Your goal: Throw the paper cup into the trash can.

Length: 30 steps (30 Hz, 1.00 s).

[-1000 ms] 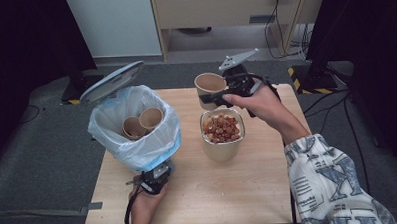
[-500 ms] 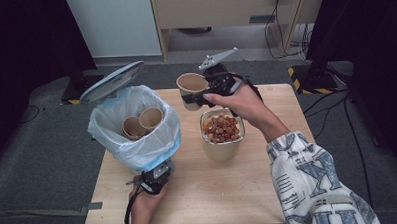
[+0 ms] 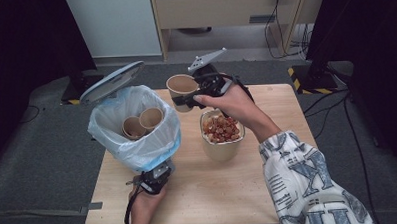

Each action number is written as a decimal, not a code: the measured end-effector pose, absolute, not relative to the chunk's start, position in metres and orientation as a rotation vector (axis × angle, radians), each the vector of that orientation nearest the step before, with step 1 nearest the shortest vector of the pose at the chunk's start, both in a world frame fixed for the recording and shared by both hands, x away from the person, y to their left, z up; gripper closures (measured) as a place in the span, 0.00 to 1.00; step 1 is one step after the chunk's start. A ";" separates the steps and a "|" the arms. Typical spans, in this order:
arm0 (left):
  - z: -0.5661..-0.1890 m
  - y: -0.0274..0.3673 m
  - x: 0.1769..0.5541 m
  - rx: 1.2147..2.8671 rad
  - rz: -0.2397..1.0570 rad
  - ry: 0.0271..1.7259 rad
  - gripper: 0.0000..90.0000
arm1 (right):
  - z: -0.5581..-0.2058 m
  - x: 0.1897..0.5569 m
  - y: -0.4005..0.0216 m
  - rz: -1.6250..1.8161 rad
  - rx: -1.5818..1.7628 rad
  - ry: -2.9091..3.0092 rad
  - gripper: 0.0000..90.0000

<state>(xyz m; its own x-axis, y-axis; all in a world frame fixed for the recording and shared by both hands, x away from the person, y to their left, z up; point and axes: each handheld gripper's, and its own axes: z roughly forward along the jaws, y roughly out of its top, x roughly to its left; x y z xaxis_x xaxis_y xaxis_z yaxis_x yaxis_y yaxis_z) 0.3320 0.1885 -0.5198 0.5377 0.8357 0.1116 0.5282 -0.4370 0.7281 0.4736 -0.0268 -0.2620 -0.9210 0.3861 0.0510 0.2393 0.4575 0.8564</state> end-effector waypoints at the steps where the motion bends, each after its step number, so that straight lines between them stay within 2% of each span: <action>1: -0.520 0.188 0.332 2.134 0.620 1.097 0.99 | -0.262 0.473 -0.026 1.460 0.549 2.551 0.41; 13: -0.520 0.188 0.332 2.131 0.621 1.101 0.99 | -0.264 0.467 -0.010 1.470 0.527 2.558 0.40; 30: -0.520 0.188 0.332 2.130 0.619 1.104 0.99 | -0.266 0.464 0.045 1.484 0.461 2.589 0.40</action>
